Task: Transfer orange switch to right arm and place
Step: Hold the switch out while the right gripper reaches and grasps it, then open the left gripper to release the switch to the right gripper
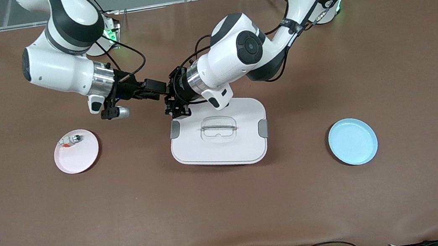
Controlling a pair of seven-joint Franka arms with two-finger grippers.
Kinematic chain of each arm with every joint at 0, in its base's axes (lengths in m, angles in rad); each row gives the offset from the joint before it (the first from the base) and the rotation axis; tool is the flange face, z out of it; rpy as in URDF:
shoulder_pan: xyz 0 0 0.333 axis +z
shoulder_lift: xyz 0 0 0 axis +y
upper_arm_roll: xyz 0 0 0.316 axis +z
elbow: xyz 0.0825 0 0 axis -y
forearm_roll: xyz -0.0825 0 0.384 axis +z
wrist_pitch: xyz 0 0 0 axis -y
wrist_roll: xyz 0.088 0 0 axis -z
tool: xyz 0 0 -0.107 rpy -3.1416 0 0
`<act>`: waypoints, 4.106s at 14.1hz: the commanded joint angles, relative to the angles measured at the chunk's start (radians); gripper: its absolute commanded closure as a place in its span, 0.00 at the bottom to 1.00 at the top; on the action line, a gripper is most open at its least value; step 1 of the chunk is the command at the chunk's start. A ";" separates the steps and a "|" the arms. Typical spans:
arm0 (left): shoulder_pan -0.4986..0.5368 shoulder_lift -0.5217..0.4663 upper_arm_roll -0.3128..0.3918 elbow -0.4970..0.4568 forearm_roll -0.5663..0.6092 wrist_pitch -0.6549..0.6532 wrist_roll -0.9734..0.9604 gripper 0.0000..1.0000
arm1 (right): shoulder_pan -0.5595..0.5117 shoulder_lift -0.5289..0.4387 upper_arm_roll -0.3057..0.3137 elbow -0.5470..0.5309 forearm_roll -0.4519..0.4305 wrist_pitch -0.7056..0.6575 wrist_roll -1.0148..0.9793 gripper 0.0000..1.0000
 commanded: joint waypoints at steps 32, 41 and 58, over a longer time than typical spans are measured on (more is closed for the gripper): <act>-0.016 0.015 0.006 0.026 -0.016 0.008 0.026 0.82 | -0.008 0.009 -0.016 0.031 0.017 -0.059 -0.152 0.81; -0.014 0.007 0.006 0.026 -0.016 0.008 0.025 0.05 | -0.005 0.012 -0.015 0.045 0.011 -0.062 -0.152 1.00; 0.046 -0.129 0.112 0.022 0.386 -0.127 0.093 0.00 | -0.028 0.049 -0.016 0.069 -0.199 -0.062 -0.371 1.00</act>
